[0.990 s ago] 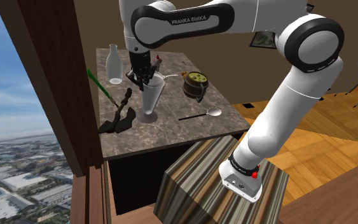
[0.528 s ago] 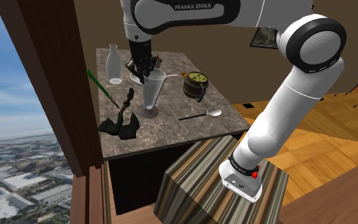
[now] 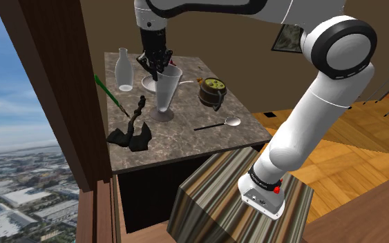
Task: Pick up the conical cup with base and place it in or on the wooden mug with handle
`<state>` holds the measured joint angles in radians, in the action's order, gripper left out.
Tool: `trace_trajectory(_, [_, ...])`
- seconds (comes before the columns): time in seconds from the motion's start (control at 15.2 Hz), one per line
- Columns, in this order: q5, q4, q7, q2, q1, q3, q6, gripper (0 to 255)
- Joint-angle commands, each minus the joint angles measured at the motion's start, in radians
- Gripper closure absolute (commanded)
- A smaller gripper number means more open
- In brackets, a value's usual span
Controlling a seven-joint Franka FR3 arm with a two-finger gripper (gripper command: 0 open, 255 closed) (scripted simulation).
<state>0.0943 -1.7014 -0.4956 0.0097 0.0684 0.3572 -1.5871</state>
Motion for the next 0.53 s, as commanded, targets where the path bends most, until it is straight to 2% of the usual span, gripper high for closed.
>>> trace_trajectory(0.0, [0.002, 0.033, 0.002, 0.005, 0.000, 0.000, 0.028, 255])
trace_trajectory(0.46, [0.009, 0.151, 0.005, 0.025, 0.004, 0.003, 0.128, 255])
